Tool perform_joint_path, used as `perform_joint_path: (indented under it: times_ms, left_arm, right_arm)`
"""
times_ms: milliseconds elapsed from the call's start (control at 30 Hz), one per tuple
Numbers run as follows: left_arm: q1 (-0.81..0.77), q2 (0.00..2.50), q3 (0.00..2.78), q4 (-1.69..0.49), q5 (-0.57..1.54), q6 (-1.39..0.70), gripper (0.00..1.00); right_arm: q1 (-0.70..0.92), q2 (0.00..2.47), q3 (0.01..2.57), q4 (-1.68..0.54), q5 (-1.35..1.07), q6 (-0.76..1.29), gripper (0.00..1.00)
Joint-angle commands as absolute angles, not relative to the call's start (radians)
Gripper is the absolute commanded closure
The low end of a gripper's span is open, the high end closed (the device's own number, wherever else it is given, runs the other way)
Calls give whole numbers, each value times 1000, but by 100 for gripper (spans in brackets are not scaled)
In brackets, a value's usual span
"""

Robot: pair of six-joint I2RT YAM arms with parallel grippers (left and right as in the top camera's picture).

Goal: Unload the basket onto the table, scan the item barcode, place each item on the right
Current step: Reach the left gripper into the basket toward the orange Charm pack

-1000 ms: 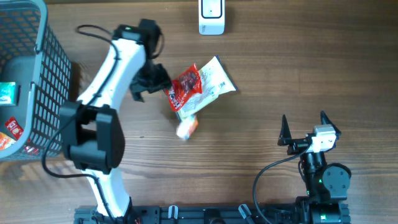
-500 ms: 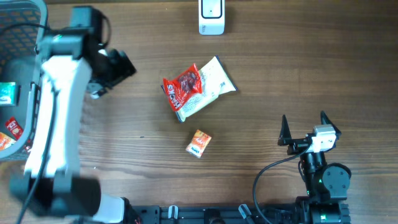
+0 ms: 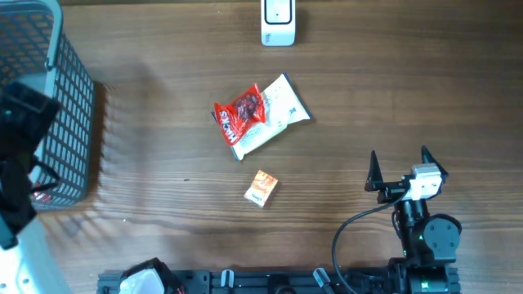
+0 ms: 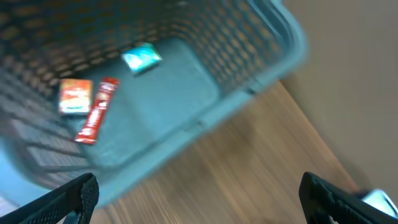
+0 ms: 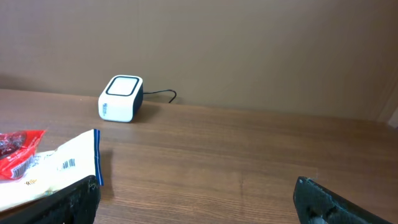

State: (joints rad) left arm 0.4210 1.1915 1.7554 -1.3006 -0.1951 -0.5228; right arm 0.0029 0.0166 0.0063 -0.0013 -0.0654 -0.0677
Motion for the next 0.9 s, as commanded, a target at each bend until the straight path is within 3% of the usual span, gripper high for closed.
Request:
perform_joint_path:
  times_ms: [0,867]
  left_arm:
    - [511,1252,1760,-1304,-237,-540,0]
    - [764,1841,1756,-1256,-237,-531,0]
  right_arm:
    - [-4,14,6,1,-49,-52,0]
    - [-4,14,6,1,-49,-52,0]
